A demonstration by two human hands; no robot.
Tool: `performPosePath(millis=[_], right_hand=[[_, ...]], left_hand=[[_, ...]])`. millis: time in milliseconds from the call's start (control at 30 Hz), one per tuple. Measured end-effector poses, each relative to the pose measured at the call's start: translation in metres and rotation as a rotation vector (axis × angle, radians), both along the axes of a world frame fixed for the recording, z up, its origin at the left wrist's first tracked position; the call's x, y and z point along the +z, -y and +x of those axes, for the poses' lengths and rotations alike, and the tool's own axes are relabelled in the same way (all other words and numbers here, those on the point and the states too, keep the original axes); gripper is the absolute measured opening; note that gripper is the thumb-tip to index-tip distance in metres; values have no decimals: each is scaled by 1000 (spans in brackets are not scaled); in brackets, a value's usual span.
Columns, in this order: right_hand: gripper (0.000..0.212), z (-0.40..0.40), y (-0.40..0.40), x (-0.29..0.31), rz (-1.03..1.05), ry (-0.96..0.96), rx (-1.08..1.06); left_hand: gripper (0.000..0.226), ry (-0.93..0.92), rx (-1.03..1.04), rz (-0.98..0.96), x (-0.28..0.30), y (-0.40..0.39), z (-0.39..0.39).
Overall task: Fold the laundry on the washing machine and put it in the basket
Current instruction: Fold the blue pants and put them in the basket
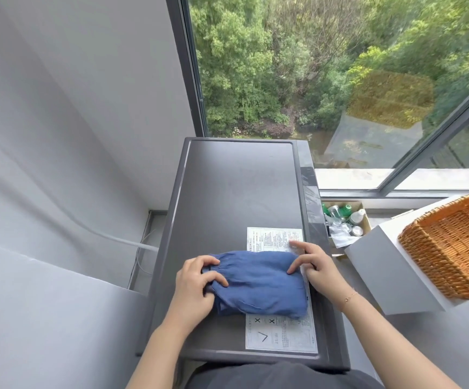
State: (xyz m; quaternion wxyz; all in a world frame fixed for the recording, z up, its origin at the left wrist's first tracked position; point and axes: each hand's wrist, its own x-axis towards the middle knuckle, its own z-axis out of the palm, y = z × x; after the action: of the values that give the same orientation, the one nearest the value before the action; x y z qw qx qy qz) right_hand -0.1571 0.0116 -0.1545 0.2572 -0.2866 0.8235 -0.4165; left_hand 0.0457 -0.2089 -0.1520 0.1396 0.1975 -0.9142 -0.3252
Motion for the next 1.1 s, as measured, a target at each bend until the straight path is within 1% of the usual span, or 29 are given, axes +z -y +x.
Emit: performPosePath(millis=[33, 67, 133, 167, 200, 267, 300, 333, 367, 433, 467, 533, 600, 667, 700, 733, 800, 833, 867, 933, 967, 1000, 1033, 1067, 1100], right_hand=[[64, 2, 2, 4, 20, 18, -14], [58, 4, 4, 7, 31, 35, -36], [33, 13, 8, 18, 4, 25, -116], [25, 19, 10, 22, -36, -19, -164], [26, 26, 12, 26, -83, -90, -186], [41, 42, 17, 26, -106, -273, -105], [49, 49, 20, 21, -57, -356, -26], [55, 55, 22, 13, 33, -429, 58], [60, 59, 23, 3, 140, -474, 130], [67, 64, 23, -15, 311, -511, 184], [68, 64, 23, -20, 358, -516, 182], [68, 63, 26, -21, 395, -530, 155], [72, 61, 30, -18, 390, -521, 134], [67, 62, 32, -12, 329, -409, 76], [62, 64, 31, -6, 265, -338, -5], [59, 67, 28, -1, 182, -265, -112], [58, 72, 17, 9, 39, -117, -286], [59, 76, 10, 13, 15, -55, -330], [59, 80, 5, 17, 14, 3, -358], [60, 85, -1, 19, 11, 143, -423], [59, 85, -2, 20, -8, 223, -466], [56, 82, -1, 20, -20, 291, -491], [49, 79, 0, 20, -15, 329, -503], [40, 75, 1, 21, 10, 342, -498], [31, 71, 2, 21, 43, 343, -486]], left_hand=[[42, 10, 7, 12, -1, -1, 1], [37, 1, 22, 31, 0, -2, 0], [37, -24, 93, 128, 8, -4, -4], [36, -27, 148, 193, 13, -5, -7], [33, -41, 209, 248, 18, -8, -10], [26, -90, 313, 285, 28, -17, -18], [31, -84, 325, 251, 29, -22, -21], [40, -38, 301, 208, 29, -27, -24], [49, 69, 261, 152, 24, -32, -26], [62, 337, 190, -26, 7, -39, -24], [66, 409, 155, -121, 1, -40, -20], [65, 454, 117, -168, -4, -39, -11], [68, 503, 114, -137, -3, -37, -7], [74, 485, 159, -102, 2, -33, -8], [77, 447, 203, -51, 4, -32, -9], [81, 409, 246, 59, 8, -30, -11], [82, 262, 323, 341, 17, -27, -12], [80, 189, 361, 454, 18, -24, -10], [78, 164, 404, 577, 17, -21, -7], [74, 180, 510, 846, 13, -14, -4], [66, 193, 524, 955, 11, -11, -4], [52, 196, 515, 1036, 10, -8, -4], [36, 208, 481, 1081, 11, -7, -6], [26, 231, 444, 1109, 12, -8, -8], [24, 261, 410, 1136, 13, -11, -9]])
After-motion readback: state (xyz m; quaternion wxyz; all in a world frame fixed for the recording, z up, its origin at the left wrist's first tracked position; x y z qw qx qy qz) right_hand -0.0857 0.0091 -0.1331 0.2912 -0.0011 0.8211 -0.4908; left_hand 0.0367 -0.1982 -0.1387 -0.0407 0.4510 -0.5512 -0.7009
